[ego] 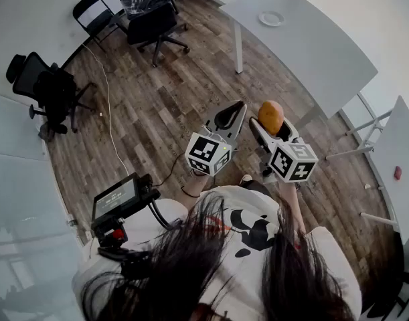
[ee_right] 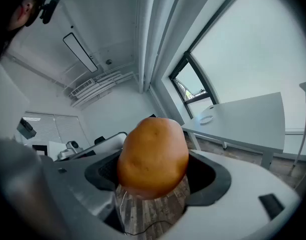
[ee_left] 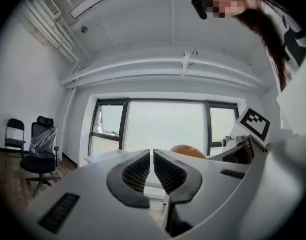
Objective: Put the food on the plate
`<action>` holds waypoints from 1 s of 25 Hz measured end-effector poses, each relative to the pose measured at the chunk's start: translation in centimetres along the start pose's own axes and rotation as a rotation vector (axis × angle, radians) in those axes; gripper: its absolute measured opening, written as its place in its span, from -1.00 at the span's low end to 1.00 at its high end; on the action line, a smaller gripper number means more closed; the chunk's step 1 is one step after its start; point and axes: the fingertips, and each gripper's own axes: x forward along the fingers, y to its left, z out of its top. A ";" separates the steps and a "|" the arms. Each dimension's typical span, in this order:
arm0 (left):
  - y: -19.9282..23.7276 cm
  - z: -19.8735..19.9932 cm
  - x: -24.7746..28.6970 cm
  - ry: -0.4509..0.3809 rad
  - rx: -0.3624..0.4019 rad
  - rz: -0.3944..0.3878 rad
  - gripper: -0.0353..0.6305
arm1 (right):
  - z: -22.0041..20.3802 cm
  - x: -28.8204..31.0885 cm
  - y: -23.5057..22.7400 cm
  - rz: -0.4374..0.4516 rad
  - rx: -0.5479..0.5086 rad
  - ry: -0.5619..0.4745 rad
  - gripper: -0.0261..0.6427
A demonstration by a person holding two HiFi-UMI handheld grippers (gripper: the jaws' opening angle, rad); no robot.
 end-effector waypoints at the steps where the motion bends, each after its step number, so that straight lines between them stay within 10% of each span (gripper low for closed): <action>1: -0.1 -0.1 -0.1 0.003 -0.001 0.003 -0.88 | -0.1 -0.2 0.1 0.004 -0.001 0.002 0.19; 25: -1.8 -2.5 0.5 0.051 -0.021 0.070 -0.88 | -1.2 -1.7 -1.6 0.072 0.000 0.015 0.19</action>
